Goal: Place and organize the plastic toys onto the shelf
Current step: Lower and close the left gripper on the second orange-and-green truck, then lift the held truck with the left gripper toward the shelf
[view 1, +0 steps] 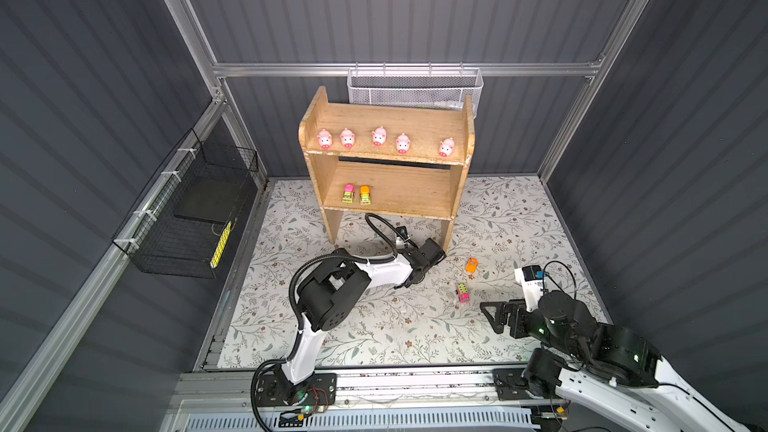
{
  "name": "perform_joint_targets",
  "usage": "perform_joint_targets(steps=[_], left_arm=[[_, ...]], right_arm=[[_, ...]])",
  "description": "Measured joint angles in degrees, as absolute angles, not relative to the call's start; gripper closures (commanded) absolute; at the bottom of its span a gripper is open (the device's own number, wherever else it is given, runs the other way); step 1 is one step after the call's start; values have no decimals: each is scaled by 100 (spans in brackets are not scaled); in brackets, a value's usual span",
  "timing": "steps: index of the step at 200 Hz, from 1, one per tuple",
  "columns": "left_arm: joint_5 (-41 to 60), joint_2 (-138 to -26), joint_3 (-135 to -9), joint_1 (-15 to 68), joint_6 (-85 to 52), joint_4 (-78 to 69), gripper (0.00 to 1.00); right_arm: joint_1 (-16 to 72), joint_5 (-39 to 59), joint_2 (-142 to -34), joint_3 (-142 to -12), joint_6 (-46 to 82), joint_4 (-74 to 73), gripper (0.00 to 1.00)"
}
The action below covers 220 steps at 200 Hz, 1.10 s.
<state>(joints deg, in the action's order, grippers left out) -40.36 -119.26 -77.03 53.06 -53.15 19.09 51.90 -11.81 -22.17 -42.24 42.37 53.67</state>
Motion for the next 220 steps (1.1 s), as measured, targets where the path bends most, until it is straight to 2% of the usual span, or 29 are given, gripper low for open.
perform_joint_targets(steps=[143,220], left_arm=[[-4027,-12040,-7754,5277,-5127,1946,75],[-3780,-11557,-7367,5277,-4904,2060,75]], right_arm=[[5190,-1114,-2418,-4355,4174,5426,1],[5190,-1081,-2578,-4574,4152,5454,1]])
